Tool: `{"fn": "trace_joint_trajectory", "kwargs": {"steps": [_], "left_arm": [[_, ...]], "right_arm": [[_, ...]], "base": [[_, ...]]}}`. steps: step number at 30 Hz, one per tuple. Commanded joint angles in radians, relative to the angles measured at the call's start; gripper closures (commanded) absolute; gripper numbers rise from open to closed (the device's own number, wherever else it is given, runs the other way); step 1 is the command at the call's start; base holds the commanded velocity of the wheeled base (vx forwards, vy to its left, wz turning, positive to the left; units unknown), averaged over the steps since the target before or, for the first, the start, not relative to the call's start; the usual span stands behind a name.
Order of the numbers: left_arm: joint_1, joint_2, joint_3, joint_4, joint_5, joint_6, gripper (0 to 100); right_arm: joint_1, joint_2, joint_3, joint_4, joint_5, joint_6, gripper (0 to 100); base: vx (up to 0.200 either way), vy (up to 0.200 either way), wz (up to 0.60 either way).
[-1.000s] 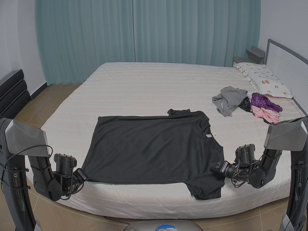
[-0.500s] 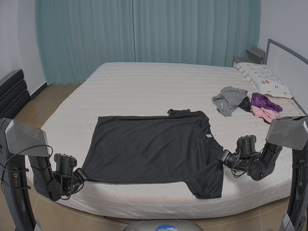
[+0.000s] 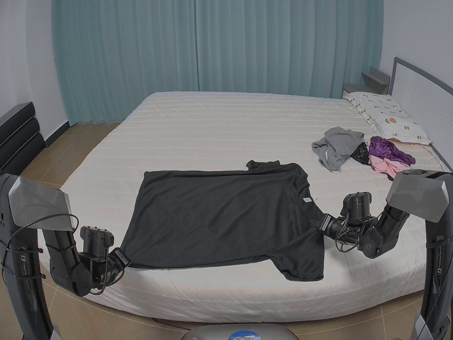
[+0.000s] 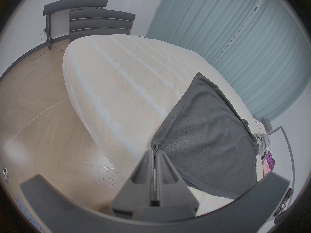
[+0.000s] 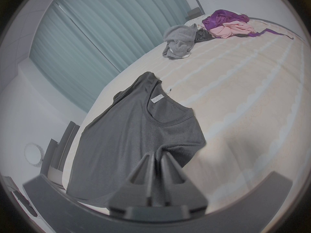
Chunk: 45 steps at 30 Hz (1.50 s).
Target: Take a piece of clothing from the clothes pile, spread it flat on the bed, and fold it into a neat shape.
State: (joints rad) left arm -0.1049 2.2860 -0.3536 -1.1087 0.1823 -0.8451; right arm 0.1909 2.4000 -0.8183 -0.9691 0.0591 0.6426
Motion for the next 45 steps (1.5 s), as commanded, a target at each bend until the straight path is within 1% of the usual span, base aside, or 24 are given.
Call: {"fn": "trace_joint_trajectory", "kwargs": {"steps": [1, 3, 7, 10, 11, 12, 13, 15, 17, 22, 35, 37, 38, 41, 45], "left_arm": [[-0.002, 0.003, -0.001, 0.000, 0.000, 0.000, 100], [-0.002, 0.003, 0.001, 0.000, 0.000, 0.000, 100], [-0.002, 0.003, 0.001, 0.000, -0.001, 0.000, 100], [-0.002, 0.003, -0.001, 0.000, -0.001, 0.000, 100], [-0.001, 0.003, -0.001, 0.000, -0.001, 0.000, 100], [-0.001, 0.003, -0.001, 0.000, -0.001, 0.000, 100], [-0.002, 0.003, -0.001, 0.000, -0.001, 0.000, 100], [-0.001, 0.003, -0.001, 0.000, -0.001, 0.000, 100], [-0.001, 0.003, -0.001, 0.000, -0.001, 0.000, 100], [-0.001, 0.003, 0.002, 0.000, -0.015, -0.002, 100], [0.001, 0.003, 0.001, 0.000, -0.018, 0.000, 100], [0.001, 0.003, 0.002, 0.000, -0.018, 0.000, 100], [0.001, 0.003, 0.001, 0.000, -0.018, 0.000, 100], [0.002, 0.004, 0.001, 0.000, -0.020, 0.000, 100], [0.002, 0.004, 0.002, 0.000, -0.020, 0.000, 100]], "right_arm": [[0.002, 0.027, -0.010, 0.001, 0.001, -0.020, 0], [0.002, 0.025, -0.009, 0.001, 0.001, -0.021, 0], [-0.016, -0.047, 0.051, -0.010, 0.019, -0.023, 0], [-0.021, -0.114, 0.176, -0.011, 0.105, -0.054, 0], [-0.021, -0.125, 0.212, -0.014, 0.123, -0.072, 0], [-0.021, -0.125, 0.212, -0.014, 0.123, -0.072, 0], [-0.016, -0.134, 0.280, -0.036, 0.146, -0.112, 0], [-0.010, -0.127, 0.343, -0.080, 0.153, -0.133, 0], [0.005, -0.110, 0.396, -0.135, 0.156, -0.136, 0], [0.048, -0.035, 0.441, -0.270, 0.149, -0.136, 0], [0.079, 0.001, 0.412, -0.270, 0.137, -0.138, 0], [0.091, 0.014, 0.392, -0.269, 0.123, -0.138, 0], [0.096, 0.019, 0.387, -0.264, 0.116, -0.138, 100], [0.105, 0.019, 0.369, -0.226, 0.079, -0.138, 100], [0.093, -0.013, 0.393, -0.217, 0.076, -0.136, 100]], "base": [[0.000, 0.000, 0.00], [0.000, 0.000, 0.00], [0.000, 0.000, 0.00], [0.000, 0.000, 0.00], [0.000, 0.000, 0.00], [0.000, 0.000, 0.00], [0.000, 0.000, 0.00], [0.000, 0.000, 0.00], [0.000, 0.000, 0.00], [0.000, 0.000, 0.00], [0.000, 0.000, 0.00], [0.000, 0.000, 0.00], [0.000, 0.000, 0.00], [0.000, 0.000, 0.00], [0.000, 0.000, 0.00]]}}
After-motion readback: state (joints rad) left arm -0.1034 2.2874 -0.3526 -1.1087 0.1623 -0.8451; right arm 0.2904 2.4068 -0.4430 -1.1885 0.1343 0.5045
